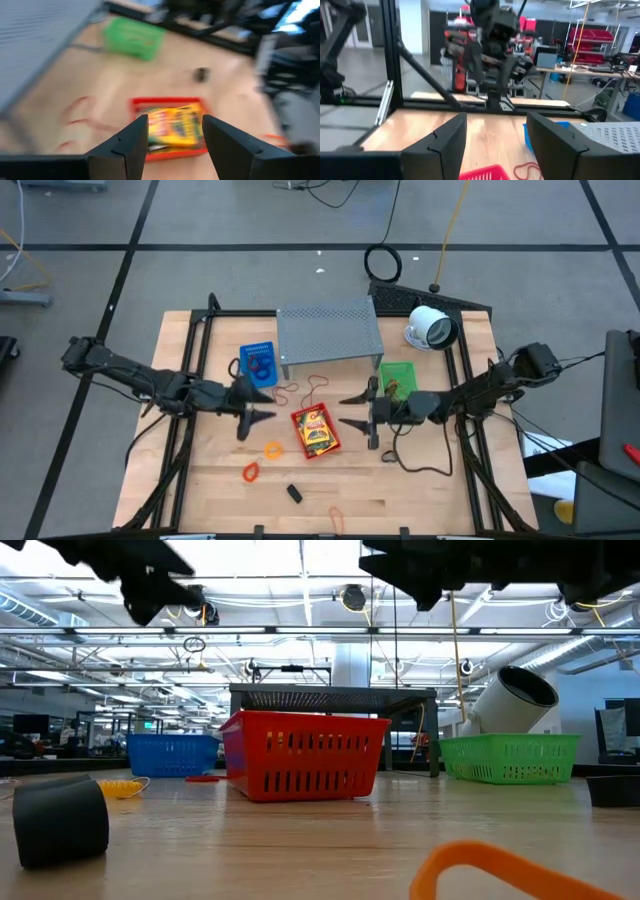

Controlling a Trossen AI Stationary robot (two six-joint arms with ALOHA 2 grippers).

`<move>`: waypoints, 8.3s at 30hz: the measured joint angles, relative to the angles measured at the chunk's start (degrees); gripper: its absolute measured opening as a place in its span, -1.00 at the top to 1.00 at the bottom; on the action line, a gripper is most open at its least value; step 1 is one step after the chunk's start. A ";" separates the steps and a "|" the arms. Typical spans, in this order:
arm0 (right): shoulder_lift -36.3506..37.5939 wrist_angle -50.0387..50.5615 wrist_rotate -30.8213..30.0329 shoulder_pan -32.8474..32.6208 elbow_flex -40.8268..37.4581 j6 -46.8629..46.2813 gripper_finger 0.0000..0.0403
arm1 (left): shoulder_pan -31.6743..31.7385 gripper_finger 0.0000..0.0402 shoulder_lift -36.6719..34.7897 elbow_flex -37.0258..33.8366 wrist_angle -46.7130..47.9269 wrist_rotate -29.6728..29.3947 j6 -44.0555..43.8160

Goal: Pick & Place Office Desk Supplies
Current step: Put the right black rubber band into the green bin, then put the orange rubber band into the green bin

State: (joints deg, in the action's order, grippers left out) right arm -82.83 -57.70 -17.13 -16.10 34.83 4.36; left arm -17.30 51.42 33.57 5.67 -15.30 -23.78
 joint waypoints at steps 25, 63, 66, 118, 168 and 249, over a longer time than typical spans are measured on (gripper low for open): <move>0.57 51.15 -15.98 -6.25 18.91 1.52 0.03 | -3.26 0.08 16.14 0.71 -38.79 -4.54 28.05; -3.34 94.05 0.92 -19.77 18.75 -53.17 0.03 | -5.37 0.08 3.96 1.96 -25.92 -12.14 28.46; -3.34 95.49 0.93 -19.35 18.75 -53.18 0.03 | -5.38 0.08 3.96 1.96 -24.82 -12.12 26.64; 2.09 71.92 8.24 -13.09 7.62 -42.89 0.99 | -5.48 0.08 3.96 1.98 -23.91 -12.26 25.54; 5.82 31.18 -72.77 -9.70 10.22 10.93 1.00 | -1.35 0.08 17.97 2.70 -44.41 -0.17 21.65; 12.27 5.19 17.28 -0.90 -17.26 -6.96 0.28 | 1.78 0.08 17.92 2.75 -38.40 15.33 24.14</move>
State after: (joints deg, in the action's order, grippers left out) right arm -70.57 -52.51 0.15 -16.99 17.58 -2.61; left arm -15.52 69.34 36.32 -32.73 0.03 0.35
